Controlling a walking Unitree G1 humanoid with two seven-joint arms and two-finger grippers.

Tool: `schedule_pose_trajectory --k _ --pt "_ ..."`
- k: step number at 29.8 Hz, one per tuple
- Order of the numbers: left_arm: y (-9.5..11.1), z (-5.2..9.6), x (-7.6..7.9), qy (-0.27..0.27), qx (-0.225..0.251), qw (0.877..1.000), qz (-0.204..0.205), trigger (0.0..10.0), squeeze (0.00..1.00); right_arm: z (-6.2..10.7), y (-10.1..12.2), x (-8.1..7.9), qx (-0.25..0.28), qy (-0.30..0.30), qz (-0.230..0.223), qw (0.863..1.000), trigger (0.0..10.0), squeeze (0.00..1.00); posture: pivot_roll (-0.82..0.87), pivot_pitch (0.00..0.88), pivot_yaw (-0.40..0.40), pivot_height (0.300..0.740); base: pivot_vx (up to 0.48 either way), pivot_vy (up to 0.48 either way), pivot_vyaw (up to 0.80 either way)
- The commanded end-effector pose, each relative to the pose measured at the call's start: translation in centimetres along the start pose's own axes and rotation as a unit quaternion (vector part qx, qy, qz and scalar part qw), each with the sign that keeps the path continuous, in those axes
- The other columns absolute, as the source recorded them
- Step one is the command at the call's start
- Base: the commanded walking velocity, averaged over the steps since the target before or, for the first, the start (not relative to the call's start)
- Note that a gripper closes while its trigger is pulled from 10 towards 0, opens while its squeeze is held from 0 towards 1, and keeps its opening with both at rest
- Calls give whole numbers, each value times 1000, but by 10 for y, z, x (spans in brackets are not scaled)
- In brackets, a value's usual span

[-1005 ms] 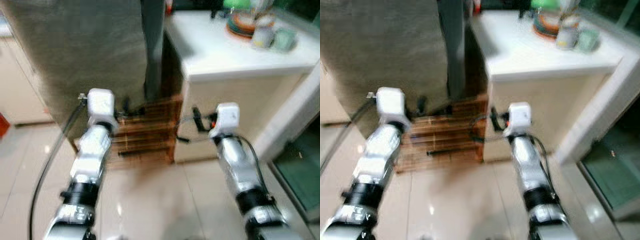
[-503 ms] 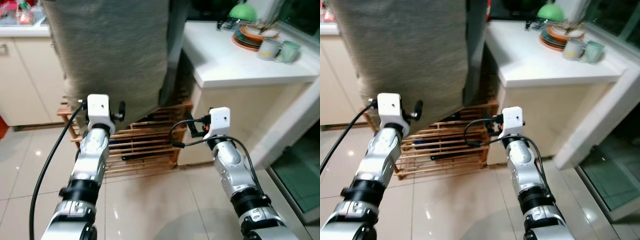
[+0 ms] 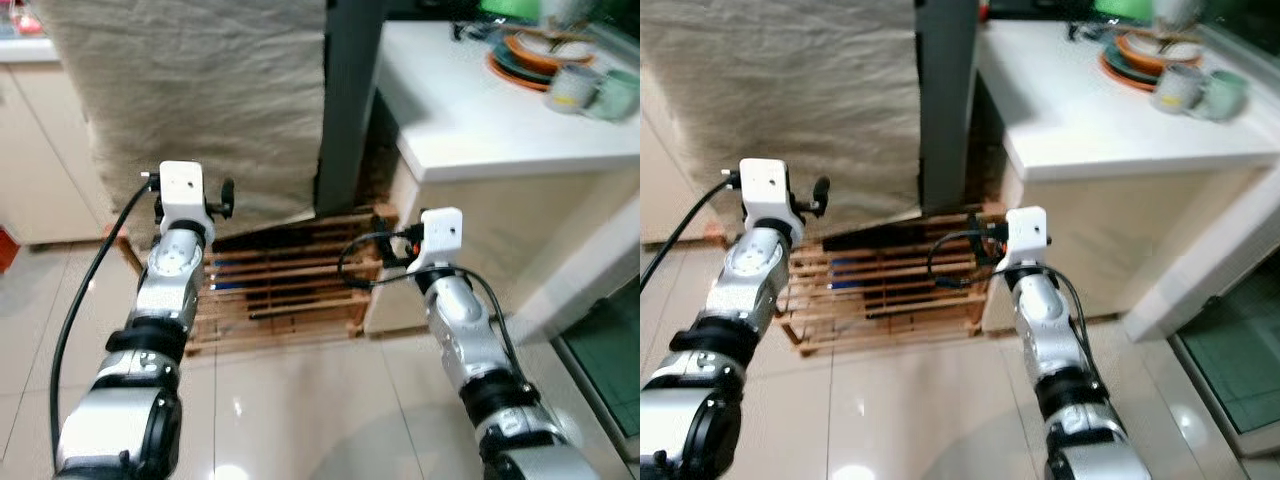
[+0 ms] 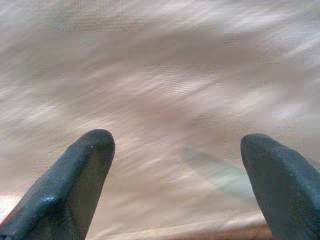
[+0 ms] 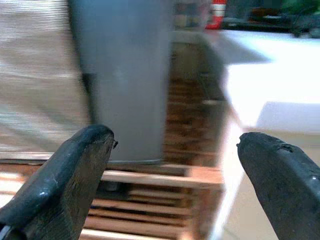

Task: Restocking fridge

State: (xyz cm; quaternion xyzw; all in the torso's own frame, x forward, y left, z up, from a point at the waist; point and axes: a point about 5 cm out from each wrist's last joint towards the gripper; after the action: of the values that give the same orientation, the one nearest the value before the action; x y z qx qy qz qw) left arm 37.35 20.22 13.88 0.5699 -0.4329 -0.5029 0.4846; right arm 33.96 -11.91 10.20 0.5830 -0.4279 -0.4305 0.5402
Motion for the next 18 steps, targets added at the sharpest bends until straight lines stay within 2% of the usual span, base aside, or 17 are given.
schedule_pose_trajectory --k 1,3,4,5,8,11,14,18 --pt "19 -5 24 -41 35 998 -14 10000 0 4 -2 12 -4 -20 -2 1000 10000 0 -168 0 -7 740 0 0 0" --pt "20 -1 39 -70 40 997 -12 10000 0 5 -2 13 -3 -20 -1 1000 10000 0 -169 0 -4 740 0 0 0" --pt "20 -1 39 -70 40 997 -12 10000 0 5 -2 13 -3 -20 -1 1000 10000 0 -169 0 -4 740 0 0 0" --pt "21 5 55 -101 51 994 -14 10000 0 5 -3 13 -4 -21 -3 1000 10000 0 -169 0 -4 740 0 0 0" --pt "23 18 73 -153 75 985 24 10000 0 6 -3 11 -1 -20 -8 1000 10000 0 -166 0 -3 740 0 0 0" --pt "22 28 82 -180 85 978 56 10000 0 7 -5 8 -1 -18 -9 1000 10000 0 -160 0 -6 740 0 320 0" --pt "21 34 86 -191 89 976 62 10000 0 9 -6 7 -4 -16 -9 1000 10000 0 -158 0 -7 740 0 475 0" --pt "16 39 83 -186 72 978 58 10000 0 11 -8 9 -8 -19 -12 1000 10000 0 -157 0 -8 740 0 448 -780"
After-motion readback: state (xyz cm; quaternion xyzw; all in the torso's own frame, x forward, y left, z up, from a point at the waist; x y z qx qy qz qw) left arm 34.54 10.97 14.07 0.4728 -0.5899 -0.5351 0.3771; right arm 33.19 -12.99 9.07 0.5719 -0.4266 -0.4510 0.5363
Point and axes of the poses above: a point about 5 cm out from each wrist's last joint towards the gripper, its own z axis pointing back from the gripper into the wrist, its own y axis along the axis of the wrist's last joint, x = y × z, and after that the axes turned 2 degrees about -z, right-handed
